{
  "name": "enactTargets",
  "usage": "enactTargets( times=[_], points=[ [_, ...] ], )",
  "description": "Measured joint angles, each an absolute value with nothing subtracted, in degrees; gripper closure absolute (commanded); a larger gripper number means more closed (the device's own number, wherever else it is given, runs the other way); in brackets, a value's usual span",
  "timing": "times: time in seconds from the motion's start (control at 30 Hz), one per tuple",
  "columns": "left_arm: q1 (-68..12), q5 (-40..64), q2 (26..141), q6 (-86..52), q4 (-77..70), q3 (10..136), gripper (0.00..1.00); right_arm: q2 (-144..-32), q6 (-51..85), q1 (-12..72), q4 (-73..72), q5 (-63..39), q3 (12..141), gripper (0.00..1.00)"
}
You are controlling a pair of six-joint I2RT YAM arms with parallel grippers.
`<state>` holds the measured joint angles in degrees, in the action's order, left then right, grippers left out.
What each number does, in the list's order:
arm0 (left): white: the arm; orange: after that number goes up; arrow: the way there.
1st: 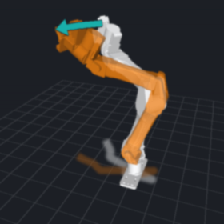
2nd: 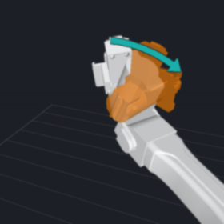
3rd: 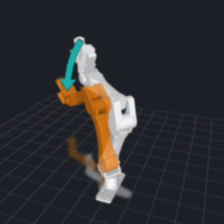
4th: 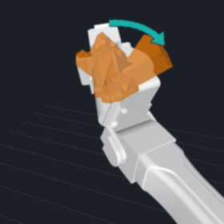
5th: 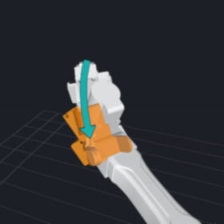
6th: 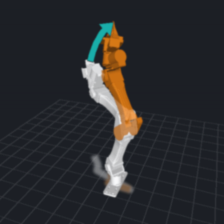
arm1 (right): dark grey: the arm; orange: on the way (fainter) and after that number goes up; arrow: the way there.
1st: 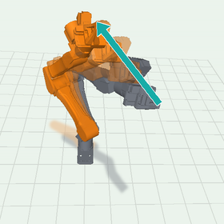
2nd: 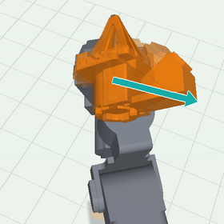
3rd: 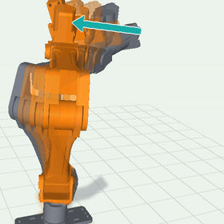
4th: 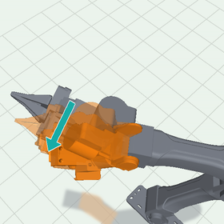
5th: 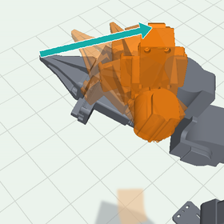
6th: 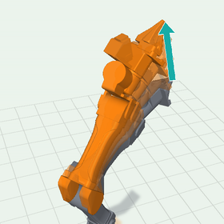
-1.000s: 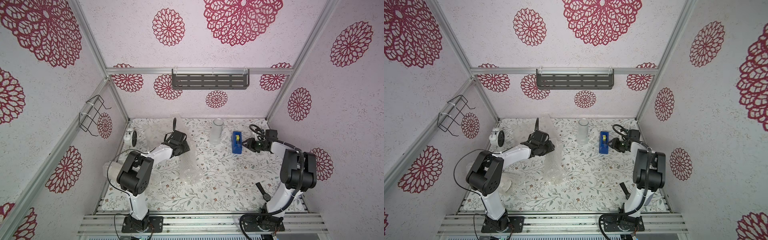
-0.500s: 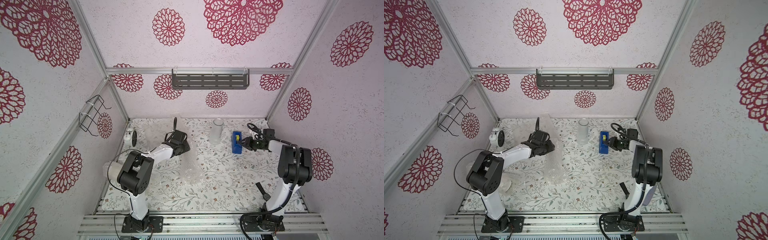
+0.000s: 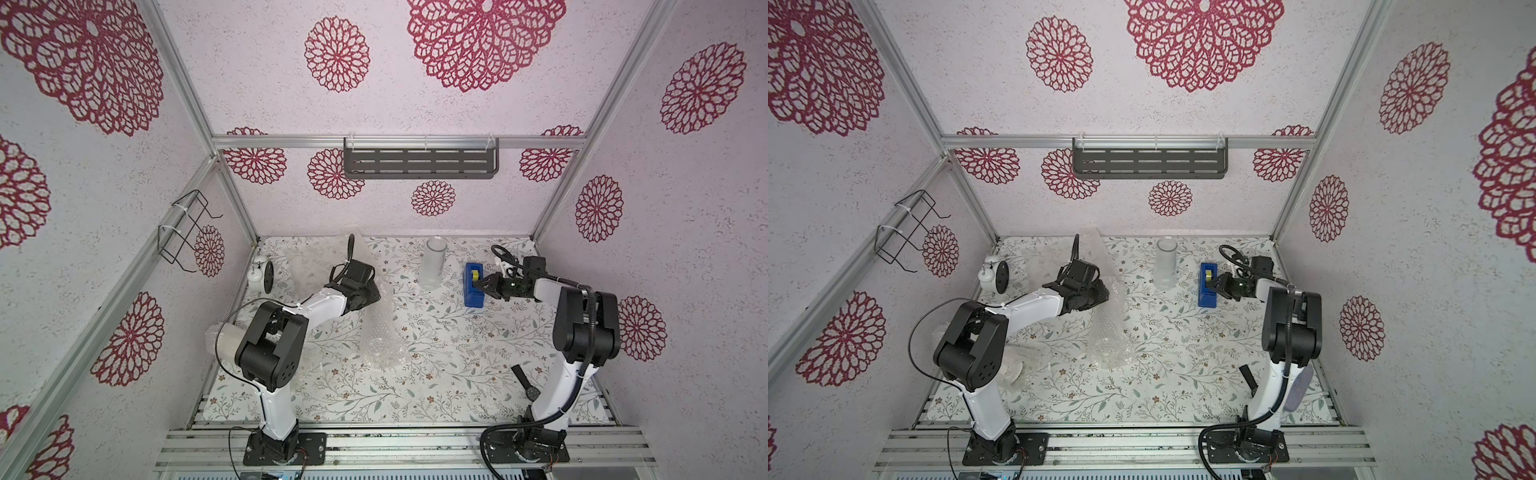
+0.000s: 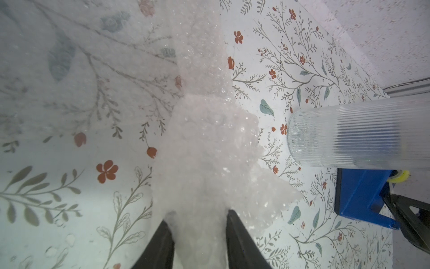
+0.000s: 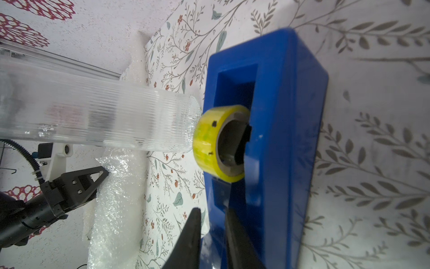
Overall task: Wrap vases in bubble wrap
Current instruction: Tear off the tape using the Tape Cutter.
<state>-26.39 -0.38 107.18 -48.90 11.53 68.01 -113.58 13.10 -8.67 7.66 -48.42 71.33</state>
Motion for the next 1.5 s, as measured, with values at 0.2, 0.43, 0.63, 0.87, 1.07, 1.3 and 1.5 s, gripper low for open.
enactTargets(
  times=[0.2, 0.43, 0.63, 0.87, 1.07, 1.3, 1.5],
  points=[
    [-26.5, -0.6, 107.3, -48.9, 11.7, 68.1, 0.63, -113.9, 13.1, -8.6, 7.7, -48.3, 71.4, 0.9],
    [-26.5, -0.6, 107.3, -48.9, 11.7, 68.2, 0.63, -114.0, 14.3, -8.6, 7.5, -48.5, 71.4, 0.99],
    [-26.5, -0.7, 107.3, -48.9, 11.7, 68.2, 0.63, -114.0, 15.1, -8.6, 7.2, -48.8, 71.2, 1.0],
    [-26.6, -0.8, 107.3, -48.9, 11.7, 68.2, 0.64, -111.8, 17.7, -8.6, 2.9, -48.7, 68.3, 1.0],
    [-26.6, -0.8, 107.3, -48.9, 11.7, 68.2, 0.64, -108.9, 20.7, -8.5, 0.2, -48.1, 65.4, 1.0],
    [-26.6, -0.9, 107.3, -48.9, 11.7, 68.2, 0.64, -104.3, 25.1, -8.5, -4.6, -46.8, 59.9, 1.0],
    [-26.6, -1.0, 107.3, -48.9, 11.7, 68.2, 0.64, -99.2, 28.1, -8.6, -8.7, -46.0, 56.8, 1.0]
  ],
)
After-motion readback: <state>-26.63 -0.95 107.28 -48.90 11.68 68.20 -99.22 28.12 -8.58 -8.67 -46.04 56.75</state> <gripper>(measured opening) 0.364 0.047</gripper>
